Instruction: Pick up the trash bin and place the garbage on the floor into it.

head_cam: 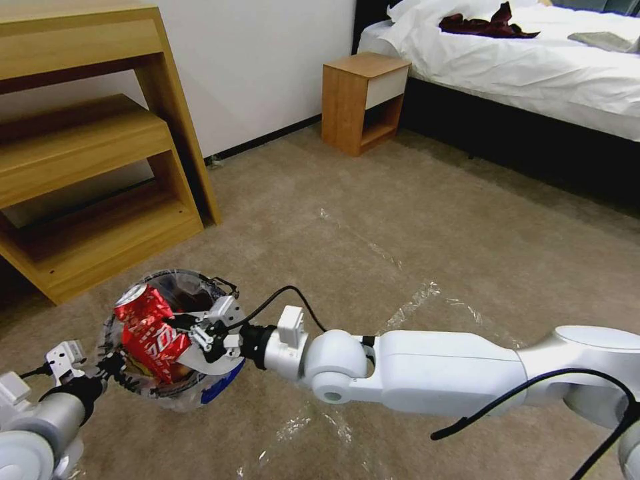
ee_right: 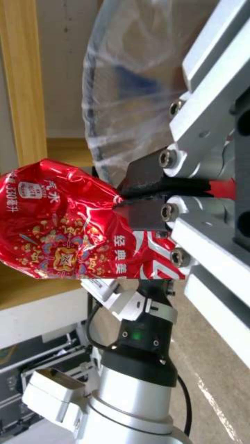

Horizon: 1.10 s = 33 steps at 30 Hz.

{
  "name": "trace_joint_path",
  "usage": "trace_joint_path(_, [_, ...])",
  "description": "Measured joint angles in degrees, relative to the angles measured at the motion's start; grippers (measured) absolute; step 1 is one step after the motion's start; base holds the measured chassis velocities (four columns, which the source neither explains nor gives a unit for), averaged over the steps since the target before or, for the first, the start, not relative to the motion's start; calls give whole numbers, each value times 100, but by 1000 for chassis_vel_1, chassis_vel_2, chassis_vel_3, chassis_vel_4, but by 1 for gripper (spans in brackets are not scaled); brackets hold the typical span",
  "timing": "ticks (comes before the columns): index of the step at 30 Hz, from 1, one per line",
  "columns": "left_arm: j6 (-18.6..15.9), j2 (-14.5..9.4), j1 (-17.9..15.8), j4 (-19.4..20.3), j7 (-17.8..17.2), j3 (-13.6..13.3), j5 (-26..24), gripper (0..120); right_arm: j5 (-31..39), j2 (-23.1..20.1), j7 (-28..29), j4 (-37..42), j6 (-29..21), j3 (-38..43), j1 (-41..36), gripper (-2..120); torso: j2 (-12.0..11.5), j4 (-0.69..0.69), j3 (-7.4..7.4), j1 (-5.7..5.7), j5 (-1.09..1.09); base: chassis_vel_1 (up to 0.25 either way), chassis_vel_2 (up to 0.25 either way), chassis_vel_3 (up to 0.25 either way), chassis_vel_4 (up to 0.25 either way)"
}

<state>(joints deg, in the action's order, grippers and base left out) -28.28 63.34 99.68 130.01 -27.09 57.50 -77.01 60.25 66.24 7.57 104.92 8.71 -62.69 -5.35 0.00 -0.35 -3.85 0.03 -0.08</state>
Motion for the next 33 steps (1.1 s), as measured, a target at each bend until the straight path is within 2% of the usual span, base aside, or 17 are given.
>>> trace_joint_path(12, [30,27,15,26,8,12,11,0,-150,222,40,-257,-12,-92,7,0,0,0,0,0,0,0,0,0,0])
trace_joint_path(33, [62,64,-1,-33,50,-21,82,0,-446,172,75,-533,45,-45,-76,0,0,0,0,0,1,0,0,0,0])
